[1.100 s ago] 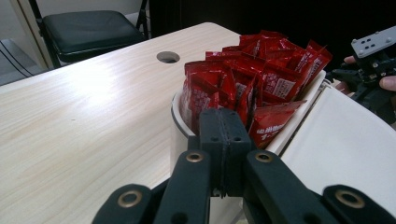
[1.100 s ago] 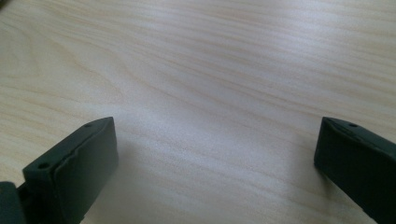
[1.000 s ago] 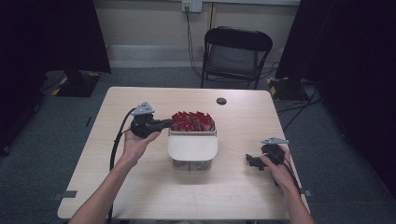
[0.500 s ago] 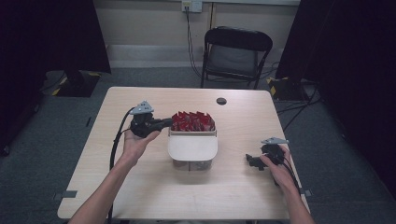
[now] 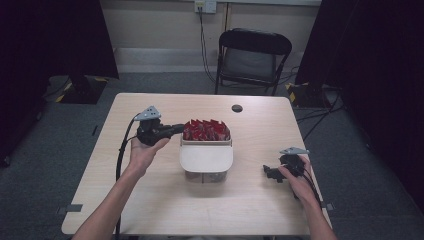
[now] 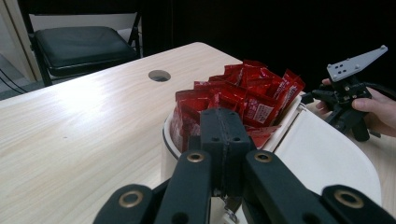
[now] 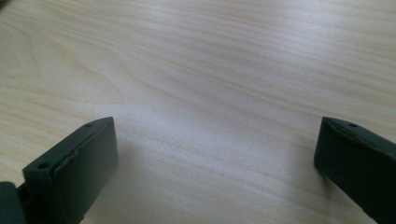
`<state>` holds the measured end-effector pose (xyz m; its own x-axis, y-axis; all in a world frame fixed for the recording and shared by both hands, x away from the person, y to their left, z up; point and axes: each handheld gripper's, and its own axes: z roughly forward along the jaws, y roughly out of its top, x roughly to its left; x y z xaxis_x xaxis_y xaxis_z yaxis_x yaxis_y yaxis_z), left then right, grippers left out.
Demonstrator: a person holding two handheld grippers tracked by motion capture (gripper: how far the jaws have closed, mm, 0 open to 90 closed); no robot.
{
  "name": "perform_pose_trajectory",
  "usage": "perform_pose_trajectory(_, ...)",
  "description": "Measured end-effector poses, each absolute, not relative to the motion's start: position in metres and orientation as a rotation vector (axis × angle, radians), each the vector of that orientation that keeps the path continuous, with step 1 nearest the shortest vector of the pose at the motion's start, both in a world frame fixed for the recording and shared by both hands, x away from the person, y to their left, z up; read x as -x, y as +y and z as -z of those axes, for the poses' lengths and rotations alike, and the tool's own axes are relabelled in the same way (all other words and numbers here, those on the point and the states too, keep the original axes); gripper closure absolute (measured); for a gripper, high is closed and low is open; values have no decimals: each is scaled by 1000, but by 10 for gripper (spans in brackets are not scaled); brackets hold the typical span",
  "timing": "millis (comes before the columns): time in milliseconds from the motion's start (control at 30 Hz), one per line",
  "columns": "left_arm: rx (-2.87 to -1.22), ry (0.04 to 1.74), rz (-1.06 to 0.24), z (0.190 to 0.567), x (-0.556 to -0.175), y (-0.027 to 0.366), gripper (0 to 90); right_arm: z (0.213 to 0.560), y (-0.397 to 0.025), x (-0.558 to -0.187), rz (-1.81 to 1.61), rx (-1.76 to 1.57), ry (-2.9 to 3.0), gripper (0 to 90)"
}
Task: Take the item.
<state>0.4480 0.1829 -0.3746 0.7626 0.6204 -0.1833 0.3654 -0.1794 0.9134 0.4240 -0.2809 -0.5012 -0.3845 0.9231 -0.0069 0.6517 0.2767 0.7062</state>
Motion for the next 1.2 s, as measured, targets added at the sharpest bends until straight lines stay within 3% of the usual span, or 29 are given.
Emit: perform_pose_trajectory(1200,-1722,729,-292,353,-442,193,900,501,-281,-424,-877,-1419,2135,0)
